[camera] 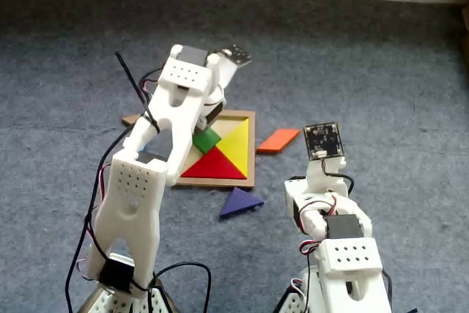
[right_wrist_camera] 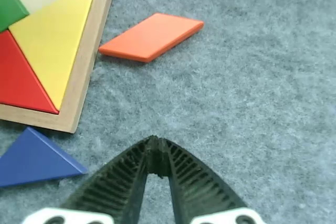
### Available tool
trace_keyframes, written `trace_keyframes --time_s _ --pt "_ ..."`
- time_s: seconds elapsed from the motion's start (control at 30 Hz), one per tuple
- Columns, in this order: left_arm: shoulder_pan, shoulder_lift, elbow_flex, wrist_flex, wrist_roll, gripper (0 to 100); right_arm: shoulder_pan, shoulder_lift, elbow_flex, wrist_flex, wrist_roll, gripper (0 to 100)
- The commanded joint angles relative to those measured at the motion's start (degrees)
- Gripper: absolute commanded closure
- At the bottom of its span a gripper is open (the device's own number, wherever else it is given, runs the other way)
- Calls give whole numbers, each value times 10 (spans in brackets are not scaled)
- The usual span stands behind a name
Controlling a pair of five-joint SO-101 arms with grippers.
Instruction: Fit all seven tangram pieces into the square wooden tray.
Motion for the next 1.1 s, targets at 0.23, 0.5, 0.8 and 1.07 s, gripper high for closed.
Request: trace_keyframes --time_s 0.23,0.5,0.8,1.07 --pt "13 -9 -121 64 8 957 5 -9 -5 -14 8 992" --pt "21 -10 -61 65 33 958 5 -9 -5 -14 8 992" --pt "22 -10 -24 65 34 986 5 -9 -5 -14 8 992" --pt "21 -67 7 65 67 995 5 -9 -5 -14 8 992"
